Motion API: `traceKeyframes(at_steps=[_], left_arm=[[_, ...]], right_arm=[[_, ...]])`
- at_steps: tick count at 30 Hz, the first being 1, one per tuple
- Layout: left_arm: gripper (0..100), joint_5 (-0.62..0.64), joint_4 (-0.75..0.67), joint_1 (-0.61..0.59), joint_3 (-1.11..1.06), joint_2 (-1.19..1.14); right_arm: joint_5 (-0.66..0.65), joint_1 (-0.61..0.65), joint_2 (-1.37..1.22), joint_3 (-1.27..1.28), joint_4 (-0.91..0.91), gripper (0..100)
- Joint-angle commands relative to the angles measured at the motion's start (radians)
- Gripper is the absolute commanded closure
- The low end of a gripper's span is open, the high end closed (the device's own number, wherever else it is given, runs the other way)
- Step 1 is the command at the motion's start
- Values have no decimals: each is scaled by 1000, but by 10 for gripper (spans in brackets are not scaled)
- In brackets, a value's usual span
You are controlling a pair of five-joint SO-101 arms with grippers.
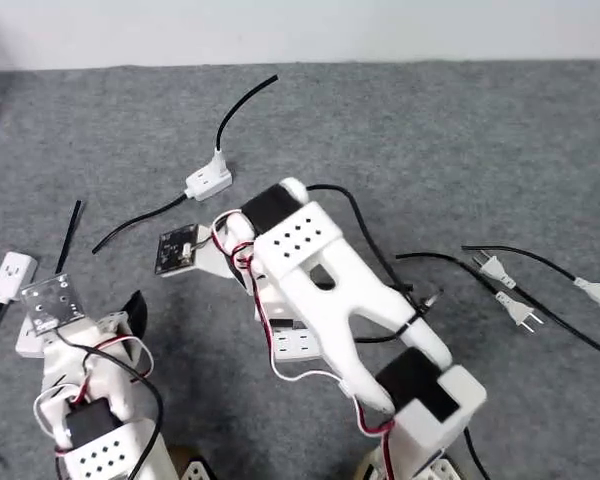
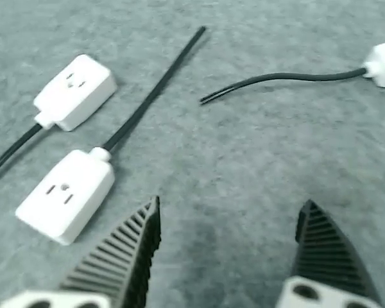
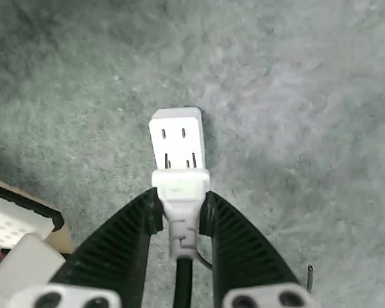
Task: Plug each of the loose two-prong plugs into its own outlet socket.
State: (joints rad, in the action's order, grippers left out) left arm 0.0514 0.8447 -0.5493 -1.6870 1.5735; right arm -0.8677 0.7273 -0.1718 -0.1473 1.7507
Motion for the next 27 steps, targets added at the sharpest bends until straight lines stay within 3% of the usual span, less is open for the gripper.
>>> traceKeyframes(at_steps=[1, 5, 17, 27], left_arm=[[676, -71, -8, -71, 13, 9], [676, -129, -8, -86, 13, 9], [676, -129, -8, -81, 12, 9], [676, -129, -8, -81, 12, 9]], right_arm=[[-20, -13, -8, -58, 28, 990], [-35, -13, -33, -48, 24, 990], [-41, -8, -33, 161, -176, 991], [-61, -13, -35, 190, -191, 991]])
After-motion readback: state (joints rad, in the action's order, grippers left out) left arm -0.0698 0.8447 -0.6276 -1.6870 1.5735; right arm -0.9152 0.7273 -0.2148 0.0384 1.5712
